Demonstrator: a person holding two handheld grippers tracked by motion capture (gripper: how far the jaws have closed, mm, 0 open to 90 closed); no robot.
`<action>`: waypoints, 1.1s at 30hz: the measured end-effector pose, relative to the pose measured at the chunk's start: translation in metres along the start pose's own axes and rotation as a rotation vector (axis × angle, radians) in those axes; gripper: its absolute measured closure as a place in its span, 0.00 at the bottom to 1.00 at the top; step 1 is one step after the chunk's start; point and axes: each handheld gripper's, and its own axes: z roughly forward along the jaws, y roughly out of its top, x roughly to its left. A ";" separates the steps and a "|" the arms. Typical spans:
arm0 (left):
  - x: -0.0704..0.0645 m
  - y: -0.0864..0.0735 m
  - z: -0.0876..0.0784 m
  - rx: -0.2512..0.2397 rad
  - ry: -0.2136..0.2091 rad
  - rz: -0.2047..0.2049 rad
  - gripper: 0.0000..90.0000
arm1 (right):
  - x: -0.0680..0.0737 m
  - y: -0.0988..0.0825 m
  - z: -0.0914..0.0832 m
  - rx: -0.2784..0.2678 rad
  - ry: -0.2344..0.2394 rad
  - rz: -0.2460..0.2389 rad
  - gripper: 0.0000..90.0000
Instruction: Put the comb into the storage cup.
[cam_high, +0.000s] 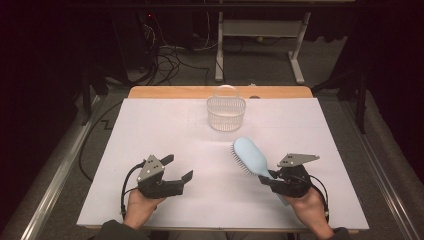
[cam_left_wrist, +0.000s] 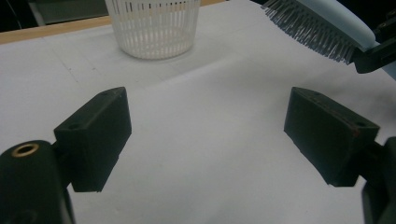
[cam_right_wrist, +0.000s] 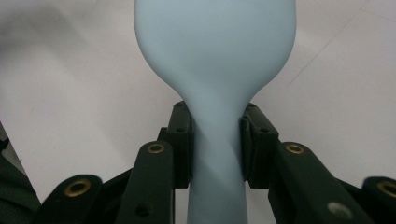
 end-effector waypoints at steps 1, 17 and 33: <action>-0.001 0.001 0.002 0.001 -0.005 0.002 0.16 | 0.000 0.000 0.000 -0.001 0.000 -0.002 0.77; -0.026 0.017 0.031 0.021 -0.094 0.058 0.16 | 0.006 0.000 -0.001 -0.018 0.007 -0.008 0.77; -0.044 0.026 0.055 0.046 -0.183 0.073 0.16 | 0.012 0.003 0.000 -0.027 0.017 -0.020 0.77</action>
